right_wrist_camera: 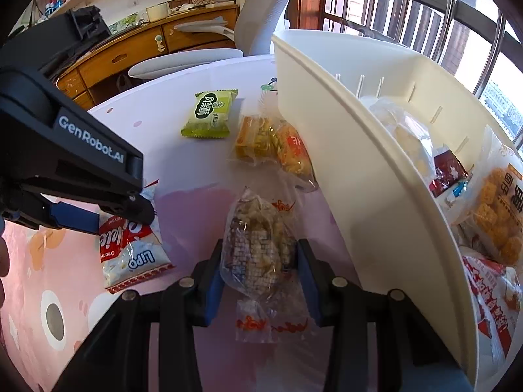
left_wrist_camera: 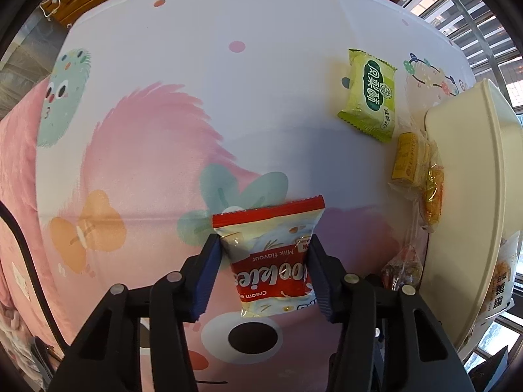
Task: Organize snacks
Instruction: 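Lift both held bags up off the table, then carry both bags over the white tray and open both grippers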
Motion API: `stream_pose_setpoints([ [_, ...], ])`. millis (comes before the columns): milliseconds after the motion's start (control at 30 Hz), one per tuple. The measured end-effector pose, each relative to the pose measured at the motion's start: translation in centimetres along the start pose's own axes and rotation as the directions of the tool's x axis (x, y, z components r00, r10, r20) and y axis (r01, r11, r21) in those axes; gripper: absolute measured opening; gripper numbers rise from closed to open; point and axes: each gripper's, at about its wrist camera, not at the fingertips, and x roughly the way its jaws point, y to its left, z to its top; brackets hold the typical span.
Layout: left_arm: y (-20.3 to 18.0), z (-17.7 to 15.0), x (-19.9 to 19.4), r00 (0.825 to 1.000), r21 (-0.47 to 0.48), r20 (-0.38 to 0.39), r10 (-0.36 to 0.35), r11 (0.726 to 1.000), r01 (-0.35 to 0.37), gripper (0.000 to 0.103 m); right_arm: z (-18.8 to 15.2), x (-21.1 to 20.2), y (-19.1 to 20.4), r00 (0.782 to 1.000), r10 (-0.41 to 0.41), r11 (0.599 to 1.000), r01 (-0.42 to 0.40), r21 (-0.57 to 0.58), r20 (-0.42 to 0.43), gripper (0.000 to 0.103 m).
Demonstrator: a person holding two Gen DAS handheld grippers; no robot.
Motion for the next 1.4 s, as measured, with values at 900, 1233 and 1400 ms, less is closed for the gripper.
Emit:
stream_pose_setpoints([
  [900, 5.2, -11.1, -12.6, 0.98, 0.08, 0.191, -0.062, 0.996, 0.048, 0.048, -3.7, -9.2, 0.2, 0.998, 0.065, 0.995, -0.065, 0.075, 0.001, 0.041],
  [1233, 4.6, -16.6, -17.4, 0.948, 0.135, 0.307, -0.08, 0.99, 0.04, 0.048, -5.2, -15.4, -0.7, 0.994, 0.073, 0.995, -0.078, 0.06, 0.083, 0.041],
  [1400, 3.1, -19.2, -19.4, 0.925, 0.188, 0.365, -0.103, 0.982, 0.035, 0.048, -5.4, -18.0, -2.4, 0.991, 0.068, 0.996, -0.075, 0.054, 0.115, 0.041],
])
